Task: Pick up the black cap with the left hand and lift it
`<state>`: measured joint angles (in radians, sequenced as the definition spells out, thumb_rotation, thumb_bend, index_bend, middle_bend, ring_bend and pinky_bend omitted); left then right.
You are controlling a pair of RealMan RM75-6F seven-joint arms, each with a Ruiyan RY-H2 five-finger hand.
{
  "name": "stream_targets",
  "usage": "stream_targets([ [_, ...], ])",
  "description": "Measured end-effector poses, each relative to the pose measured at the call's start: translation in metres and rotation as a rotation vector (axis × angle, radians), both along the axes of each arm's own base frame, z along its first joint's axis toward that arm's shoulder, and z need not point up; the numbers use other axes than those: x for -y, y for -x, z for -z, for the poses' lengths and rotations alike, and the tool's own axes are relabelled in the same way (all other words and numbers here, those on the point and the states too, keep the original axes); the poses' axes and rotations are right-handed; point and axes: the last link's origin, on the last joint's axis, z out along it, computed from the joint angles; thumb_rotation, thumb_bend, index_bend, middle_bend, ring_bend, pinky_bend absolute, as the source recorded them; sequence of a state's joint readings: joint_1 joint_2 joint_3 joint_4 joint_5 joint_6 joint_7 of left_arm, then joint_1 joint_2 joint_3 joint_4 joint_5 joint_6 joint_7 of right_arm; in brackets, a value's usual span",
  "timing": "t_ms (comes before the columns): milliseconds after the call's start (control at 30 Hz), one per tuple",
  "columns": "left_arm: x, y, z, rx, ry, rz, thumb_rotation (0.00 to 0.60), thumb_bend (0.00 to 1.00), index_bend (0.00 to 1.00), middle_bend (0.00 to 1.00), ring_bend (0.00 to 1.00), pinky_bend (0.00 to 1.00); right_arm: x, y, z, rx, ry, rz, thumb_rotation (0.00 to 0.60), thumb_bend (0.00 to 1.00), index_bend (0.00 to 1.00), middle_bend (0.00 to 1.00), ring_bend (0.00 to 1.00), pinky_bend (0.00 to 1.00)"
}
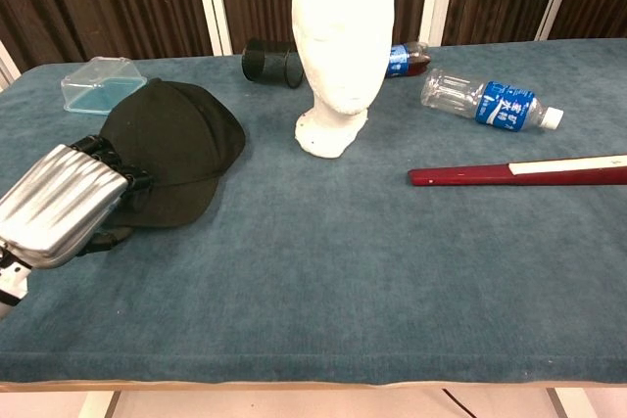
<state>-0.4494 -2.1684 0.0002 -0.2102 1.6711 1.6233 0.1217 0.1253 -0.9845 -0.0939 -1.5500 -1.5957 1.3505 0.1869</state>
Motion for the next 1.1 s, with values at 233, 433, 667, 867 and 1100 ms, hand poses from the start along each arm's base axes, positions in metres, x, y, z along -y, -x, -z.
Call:
stream_targets([
  [233, -0.003, -0.007, -0.019, 0.029, -0.068, 0.089, 0.600, 0.46, 0.71, 0.70, 0.58, 0.36, 0.000, 0.000, 0.001, -0.001, -0.003, 0.001, 0.600, 0.13, 0.00, 0.00, 0.00, 0.00],
  [433, -0.008, -0.015, -0.049, 0.057, -0.176, 0.198, 0.600, 0.52, 0.72, 0.72, 0.60, 0.37, 0.000, 0.000, 0.003, -0.005, -0.014, 0.002, 0.600, 0.13, 0.00, 0.00, 0.00, 0.00],
  [667, -0.019, -0.036, -0.088, 0.099, -0.317, 0.332, 0.600, 0.54, 0.73, 0.73, 0.61, 0.38, 0.001, -0.001, 0.006, -0.012, -0.028, 0.000, 0.600, 0.13, 0.00, 0.00, 0.00, 0.00],
  [867, -0.038, -0.069, -0.110, 0.138, -0.379, 0.389, 0.600, 0.54, 0.73, 0.73, 0.61, 0.39, 0.002, -0.002, 0.009, -0.015, -0.039, 0.001, 0.600, 0.13, 0.00, 0.00, 0.00, 0.00],
  [1100, -0.073, -0.130, -0.145, 0.209, -0.440, 0.407, 0.600, 0.54, 0.73, 0.73, 0.62, 0.40, 0.003, 0.002, 0.010, -0.019, -0.053, 0.017, 0.600, 0.13, 0.00, 0.00, 0.00, 0.00],
])
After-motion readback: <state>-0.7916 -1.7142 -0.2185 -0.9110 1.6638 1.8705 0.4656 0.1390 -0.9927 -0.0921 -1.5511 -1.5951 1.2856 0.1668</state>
